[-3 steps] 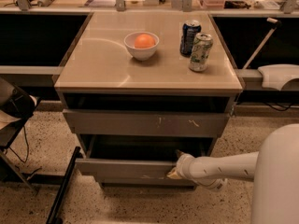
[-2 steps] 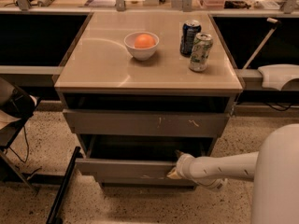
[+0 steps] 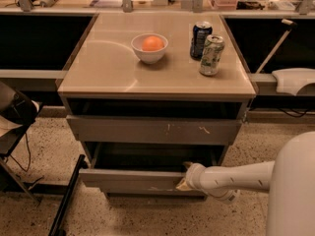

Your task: Open middle drawer

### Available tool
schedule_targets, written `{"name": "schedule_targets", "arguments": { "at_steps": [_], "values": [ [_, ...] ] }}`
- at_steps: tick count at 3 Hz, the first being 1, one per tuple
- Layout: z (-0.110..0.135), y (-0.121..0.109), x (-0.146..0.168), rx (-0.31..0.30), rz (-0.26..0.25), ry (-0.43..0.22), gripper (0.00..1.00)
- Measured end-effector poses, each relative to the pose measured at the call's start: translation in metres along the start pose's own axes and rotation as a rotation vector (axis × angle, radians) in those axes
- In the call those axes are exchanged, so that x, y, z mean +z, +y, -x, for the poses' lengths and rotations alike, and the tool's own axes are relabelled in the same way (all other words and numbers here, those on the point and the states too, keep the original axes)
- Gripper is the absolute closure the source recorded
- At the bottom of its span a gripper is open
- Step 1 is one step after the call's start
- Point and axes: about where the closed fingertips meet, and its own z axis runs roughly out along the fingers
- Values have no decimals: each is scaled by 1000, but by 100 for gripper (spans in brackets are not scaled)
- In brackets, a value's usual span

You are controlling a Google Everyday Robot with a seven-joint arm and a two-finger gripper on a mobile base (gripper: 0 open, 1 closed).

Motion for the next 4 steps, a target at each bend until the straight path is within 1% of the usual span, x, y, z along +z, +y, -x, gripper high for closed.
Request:
{"name": "schedule_targets", "arguments": {
  "at_steps": [1, 2, 3, 4],
  "values": [
    [0, 0, 0, 0, 0, 0, 100],
    [-4, 19, -13, 36, -29, 14, 100],
    [-7, 33, -26, 76, -43, 22, 100],
    [-7, 34, -27, 76, -43, 23, 100]
  ]
}}
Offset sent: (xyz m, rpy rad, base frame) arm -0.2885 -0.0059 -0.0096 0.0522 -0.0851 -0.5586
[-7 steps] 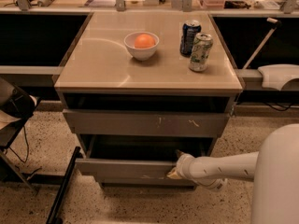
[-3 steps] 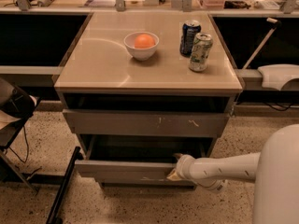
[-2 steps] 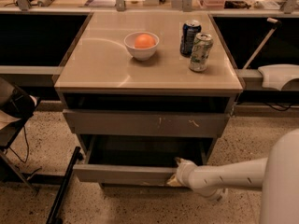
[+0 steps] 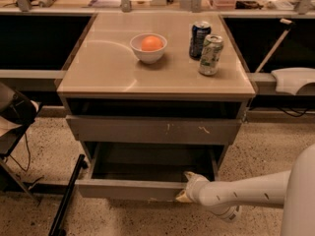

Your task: Open middle drawer

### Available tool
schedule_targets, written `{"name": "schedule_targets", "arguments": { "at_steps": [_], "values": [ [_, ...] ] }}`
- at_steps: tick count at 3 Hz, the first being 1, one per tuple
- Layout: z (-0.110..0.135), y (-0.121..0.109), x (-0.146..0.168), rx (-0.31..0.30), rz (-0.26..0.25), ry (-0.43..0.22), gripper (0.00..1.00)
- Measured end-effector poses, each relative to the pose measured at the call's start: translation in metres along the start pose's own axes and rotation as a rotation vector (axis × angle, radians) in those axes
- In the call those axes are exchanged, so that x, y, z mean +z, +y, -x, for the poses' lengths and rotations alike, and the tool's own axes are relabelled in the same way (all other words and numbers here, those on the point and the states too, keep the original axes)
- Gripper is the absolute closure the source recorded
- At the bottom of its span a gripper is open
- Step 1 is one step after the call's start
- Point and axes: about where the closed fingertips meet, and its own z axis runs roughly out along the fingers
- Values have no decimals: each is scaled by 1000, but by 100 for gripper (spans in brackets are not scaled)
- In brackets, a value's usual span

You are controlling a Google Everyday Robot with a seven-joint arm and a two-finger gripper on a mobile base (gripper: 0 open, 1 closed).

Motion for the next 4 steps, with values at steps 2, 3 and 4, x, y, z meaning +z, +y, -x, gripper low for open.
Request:
{"name": "schedule_targets", "arguments": {
  "at_steps": [2, 3, 4],
  "values": [
    [-5, 8, -7, 42, 9, 11, 100],
    [-14, 33, -20, 89, -12, 20, 100],
    [-13, 33, -26, 93, -13, 21, 100]
  ]
}}
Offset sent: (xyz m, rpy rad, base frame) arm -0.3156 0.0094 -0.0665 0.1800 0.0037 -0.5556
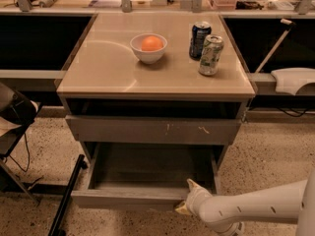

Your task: Open middle drawer

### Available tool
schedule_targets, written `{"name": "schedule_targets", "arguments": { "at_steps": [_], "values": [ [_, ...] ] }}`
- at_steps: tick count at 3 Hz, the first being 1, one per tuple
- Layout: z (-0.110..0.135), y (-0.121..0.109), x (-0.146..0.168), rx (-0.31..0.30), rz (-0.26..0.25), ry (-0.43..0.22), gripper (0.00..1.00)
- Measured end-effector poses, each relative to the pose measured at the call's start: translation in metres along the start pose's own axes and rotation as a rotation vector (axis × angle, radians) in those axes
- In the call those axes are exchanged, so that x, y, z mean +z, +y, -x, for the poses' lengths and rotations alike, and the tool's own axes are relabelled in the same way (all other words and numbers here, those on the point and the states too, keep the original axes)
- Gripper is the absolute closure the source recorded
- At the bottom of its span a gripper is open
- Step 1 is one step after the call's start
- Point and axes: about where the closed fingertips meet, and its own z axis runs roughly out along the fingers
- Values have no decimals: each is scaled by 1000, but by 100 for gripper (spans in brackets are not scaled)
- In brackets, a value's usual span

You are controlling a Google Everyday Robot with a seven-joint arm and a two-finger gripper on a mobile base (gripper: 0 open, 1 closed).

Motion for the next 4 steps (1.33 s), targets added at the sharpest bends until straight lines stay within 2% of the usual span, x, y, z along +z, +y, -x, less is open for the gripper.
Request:
{"name": "schedule_targets", "arguments": {
  "at_steps": [1, 4],
  "values": [
    [-13, 15, -8, 83, 3, 24, 100],
    [-14, 22, -18, 93, -5, 27, 100]
  ]
}}
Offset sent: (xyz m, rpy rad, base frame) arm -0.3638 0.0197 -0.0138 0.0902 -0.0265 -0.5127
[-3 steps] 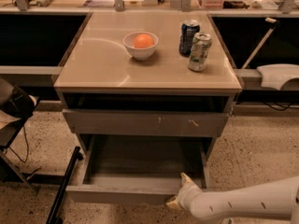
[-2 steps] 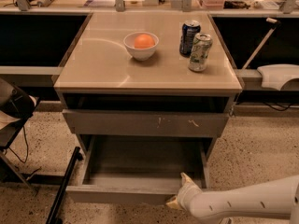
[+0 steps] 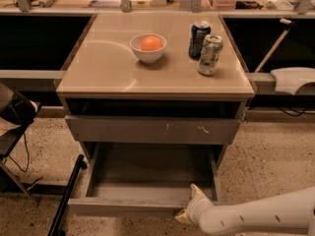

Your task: Open middle drawer

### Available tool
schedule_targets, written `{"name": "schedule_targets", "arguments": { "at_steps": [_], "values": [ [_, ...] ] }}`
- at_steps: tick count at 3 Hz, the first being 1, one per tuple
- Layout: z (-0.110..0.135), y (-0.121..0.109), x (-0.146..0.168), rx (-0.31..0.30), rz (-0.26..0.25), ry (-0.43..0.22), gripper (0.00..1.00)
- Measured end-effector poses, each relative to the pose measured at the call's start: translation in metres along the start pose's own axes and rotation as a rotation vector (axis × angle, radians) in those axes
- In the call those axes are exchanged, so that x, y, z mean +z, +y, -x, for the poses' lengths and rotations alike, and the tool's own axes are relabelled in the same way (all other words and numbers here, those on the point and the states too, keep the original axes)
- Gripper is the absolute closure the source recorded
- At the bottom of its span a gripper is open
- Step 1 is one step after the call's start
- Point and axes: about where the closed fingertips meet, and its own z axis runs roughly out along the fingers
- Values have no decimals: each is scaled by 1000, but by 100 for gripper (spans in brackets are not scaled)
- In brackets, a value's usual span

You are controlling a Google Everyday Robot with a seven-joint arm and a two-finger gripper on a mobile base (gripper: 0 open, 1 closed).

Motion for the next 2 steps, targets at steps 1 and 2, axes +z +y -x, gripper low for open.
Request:
{"name": "schedule_targets", "arguments": {
  "at_steps": [1, 2],
  "values": [
    [0, 0, 0, 0, 0, 0, 100],
    [0, 0, 0, 0, 0, 0, 100]
  ]
}}
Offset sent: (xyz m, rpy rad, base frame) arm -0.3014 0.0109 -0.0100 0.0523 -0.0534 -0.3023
